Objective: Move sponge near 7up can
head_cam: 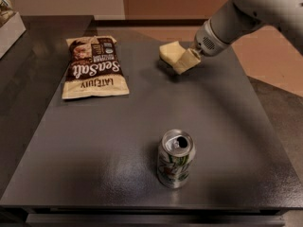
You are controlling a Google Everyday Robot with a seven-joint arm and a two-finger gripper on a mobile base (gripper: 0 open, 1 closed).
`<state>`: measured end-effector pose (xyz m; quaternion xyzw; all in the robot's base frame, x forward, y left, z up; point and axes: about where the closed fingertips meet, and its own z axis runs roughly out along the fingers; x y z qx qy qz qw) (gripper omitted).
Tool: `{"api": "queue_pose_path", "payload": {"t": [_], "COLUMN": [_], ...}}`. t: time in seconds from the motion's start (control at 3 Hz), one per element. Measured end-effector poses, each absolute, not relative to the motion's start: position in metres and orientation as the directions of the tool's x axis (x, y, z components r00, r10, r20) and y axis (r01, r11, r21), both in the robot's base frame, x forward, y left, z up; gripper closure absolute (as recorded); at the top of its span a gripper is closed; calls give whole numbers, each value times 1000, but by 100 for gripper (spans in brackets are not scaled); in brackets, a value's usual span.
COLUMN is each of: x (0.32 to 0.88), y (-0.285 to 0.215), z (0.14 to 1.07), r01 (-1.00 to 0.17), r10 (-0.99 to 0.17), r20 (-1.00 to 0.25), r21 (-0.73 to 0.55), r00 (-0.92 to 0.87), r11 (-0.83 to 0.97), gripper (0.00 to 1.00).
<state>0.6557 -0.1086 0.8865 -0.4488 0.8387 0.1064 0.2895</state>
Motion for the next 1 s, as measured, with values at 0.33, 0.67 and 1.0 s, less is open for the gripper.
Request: {"api": "queue_pose_path", "payload": {"t": [0.33, 0.67, 1.0], "x": [622, 585, 546], "y": [-126, -141, -152], "z": [906, 907, 894], "r01": [-825, -838, -862], "r10": [-703, -719, -746], "r20": [-585, -565, -530], "r21": [-99, -85, -54], "r00": [-404, -405, -403], "r11": [556, 539, 504], "gripper": [100, 100, 100]}}
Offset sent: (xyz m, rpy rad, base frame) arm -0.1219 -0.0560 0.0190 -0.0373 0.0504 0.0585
